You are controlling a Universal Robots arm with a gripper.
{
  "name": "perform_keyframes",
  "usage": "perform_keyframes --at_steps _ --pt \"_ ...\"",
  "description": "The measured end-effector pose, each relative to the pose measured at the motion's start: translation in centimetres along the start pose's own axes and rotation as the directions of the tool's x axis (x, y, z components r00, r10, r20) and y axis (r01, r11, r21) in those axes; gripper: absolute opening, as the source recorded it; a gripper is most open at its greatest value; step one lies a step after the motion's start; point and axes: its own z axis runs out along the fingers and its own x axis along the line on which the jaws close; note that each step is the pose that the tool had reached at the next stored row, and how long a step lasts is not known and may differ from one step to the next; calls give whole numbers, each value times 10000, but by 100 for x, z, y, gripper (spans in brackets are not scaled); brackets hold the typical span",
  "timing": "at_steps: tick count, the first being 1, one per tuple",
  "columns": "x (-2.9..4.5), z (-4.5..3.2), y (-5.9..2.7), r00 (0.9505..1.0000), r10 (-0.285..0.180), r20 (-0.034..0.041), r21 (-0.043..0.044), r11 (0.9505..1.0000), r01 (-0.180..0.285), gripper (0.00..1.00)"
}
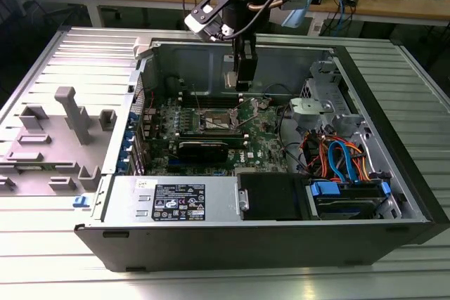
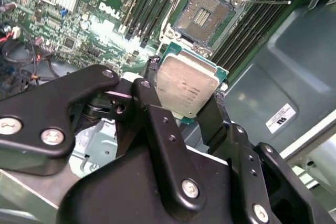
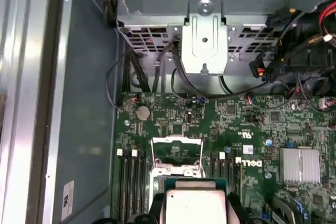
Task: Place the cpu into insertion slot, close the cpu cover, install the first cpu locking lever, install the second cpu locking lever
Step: 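Place the cpu into insertion slot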
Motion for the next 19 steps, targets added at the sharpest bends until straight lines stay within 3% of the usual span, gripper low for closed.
perform_keyframes --at_steps 7,19 --pt "8 93 -117 10000 53 10 51 10000 -53 55" --pt "10 104 -124 10000 53 12 55 10000 -53 55"
